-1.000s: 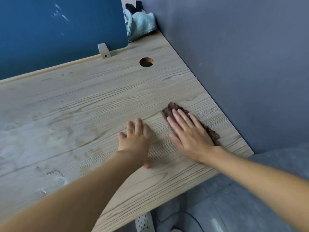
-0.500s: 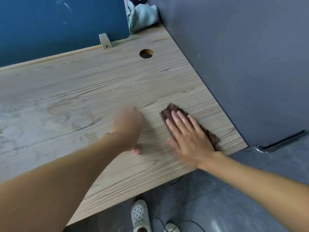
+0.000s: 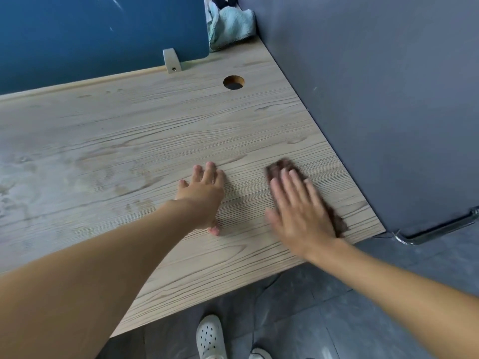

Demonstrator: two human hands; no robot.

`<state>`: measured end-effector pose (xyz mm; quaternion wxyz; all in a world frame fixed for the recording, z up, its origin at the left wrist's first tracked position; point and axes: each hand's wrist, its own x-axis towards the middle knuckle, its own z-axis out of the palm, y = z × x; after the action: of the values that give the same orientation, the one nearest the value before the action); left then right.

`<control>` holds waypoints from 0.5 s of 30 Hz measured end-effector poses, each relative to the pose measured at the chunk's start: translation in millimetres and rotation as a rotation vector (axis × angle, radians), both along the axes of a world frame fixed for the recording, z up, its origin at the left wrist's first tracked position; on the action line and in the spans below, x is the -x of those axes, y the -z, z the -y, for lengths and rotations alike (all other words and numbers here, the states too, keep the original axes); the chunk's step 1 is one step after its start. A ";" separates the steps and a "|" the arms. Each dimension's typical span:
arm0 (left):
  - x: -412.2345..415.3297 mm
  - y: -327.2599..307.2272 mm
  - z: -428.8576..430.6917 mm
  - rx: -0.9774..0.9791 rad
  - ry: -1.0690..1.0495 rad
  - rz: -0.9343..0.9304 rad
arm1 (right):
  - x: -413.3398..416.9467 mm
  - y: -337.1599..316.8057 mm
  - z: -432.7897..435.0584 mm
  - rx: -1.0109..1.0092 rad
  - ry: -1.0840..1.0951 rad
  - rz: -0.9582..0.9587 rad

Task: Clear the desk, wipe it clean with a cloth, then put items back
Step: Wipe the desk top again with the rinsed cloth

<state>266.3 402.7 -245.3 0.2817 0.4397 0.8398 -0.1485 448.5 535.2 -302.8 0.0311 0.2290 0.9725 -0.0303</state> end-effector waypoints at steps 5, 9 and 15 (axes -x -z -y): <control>-2.4 -4.0 -0.1 -0.019 -0.019 0.015 | -6.8 -18.2 61.8 0.217 -0.298 -0.017; -23.0 -20.5 5.2 -0.195 -0.261 0.208 | -6.2 -24.4 -27.8 0.216 0.007 -0.180; -151.4 -9.3 -27.1 -0.756 -0.697 0.232 | -16.8 7.3 -69.4 0.055 0.075 -0.083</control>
<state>417.7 429.8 -236.0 0.2270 0.2188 0.8945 0.3169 465.3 604.7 -310.1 -0.0040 0.2627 0.9625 -0.0677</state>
